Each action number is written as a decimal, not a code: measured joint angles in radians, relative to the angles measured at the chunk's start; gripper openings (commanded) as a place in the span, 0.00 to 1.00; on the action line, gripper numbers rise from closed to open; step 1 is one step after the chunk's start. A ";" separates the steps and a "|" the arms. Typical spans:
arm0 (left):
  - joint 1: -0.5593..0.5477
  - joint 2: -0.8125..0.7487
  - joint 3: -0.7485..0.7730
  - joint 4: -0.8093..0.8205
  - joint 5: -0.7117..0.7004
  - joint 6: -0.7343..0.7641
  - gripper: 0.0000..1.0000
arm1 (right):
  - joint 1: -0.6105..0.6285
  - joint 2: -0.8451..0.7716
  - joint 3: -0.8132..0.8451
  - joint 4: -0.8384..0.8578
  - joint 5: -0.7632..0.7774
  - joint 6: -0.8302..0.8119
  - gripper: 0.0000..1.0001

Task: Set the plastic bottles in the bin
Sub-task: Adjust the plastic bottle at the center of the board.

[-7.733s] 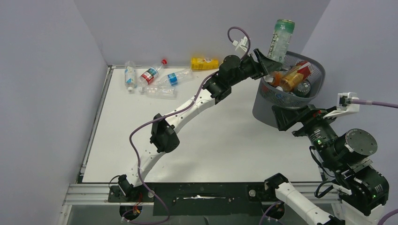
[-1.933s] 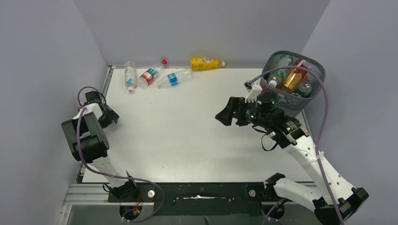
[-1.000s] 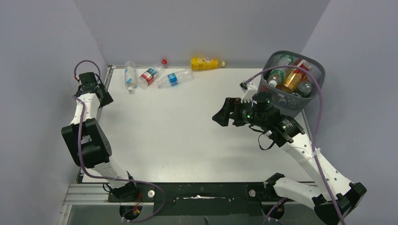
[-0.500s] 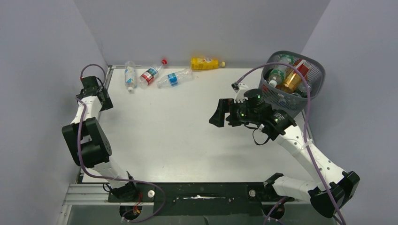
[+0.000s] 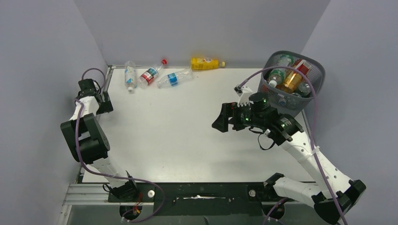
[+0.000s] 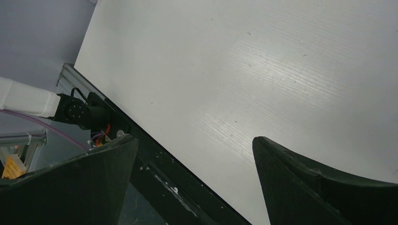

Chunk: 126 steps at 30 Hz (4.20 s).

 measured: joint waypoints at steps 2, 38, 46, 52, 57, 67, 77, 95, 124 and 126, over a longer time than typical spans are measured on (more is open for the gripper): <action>0.000 0.002 0.001 -0.005 0.014 0.006 0.91 | 0.000 -0.037 -0.013 -0.001 -0.001 -0.012 0.99; 0.086 0.061 0.008 0.015 0.113 0.257 0.91 | 0.000 -0.253 -0.174 -0.005 -0.086 -0.087 0.99; 0.091 0.085 -0.038 0.095 0.131 0.271 0.92 | 0.000 -0.246 -0.188 0.005 -0.085 -0.087 0.99; 0.061 0.087 -0.077 0.155 0.087 0.277 0.92 | 0.000 -0.240 -0.195 0.004 -0.085 -0.084 0.99; -0.023 0.082 -0.078 0.163 0.037 0.282 0.92 | 0.000 -0.240 -0.195 0.004 -0.085 -0.084 0.99; -0.201 0.007 -0.166 0.136 0.181 0.205 0.92 | 0.000 -0.249 -0.195 0.005 -0.085 -0.076 0.99; -0.357 -0.032 -0.219 0.072 0.247 0.138 0.92 | 0.000 -0.266 -0.209 0.008 -0.086 -0.067 0.99; -0.032 -0.055 0.043 -0.011 0.224 0.212 0.92 | 0.001 -0.259 -0.209 0.000 -0.086 -0.069 0.99; 0.109 0.157 -0.011 0.126 0.177 0.312 0.92 | 0.006 -0.209 -0.288 -0.001 -0.084 -0.084 0.99; 0.127 0.181 0.007 0.132 0.214 0.314 0.92 | 0.006 -0.232 -0.304 -0.005 -0.084 -0.084 0.99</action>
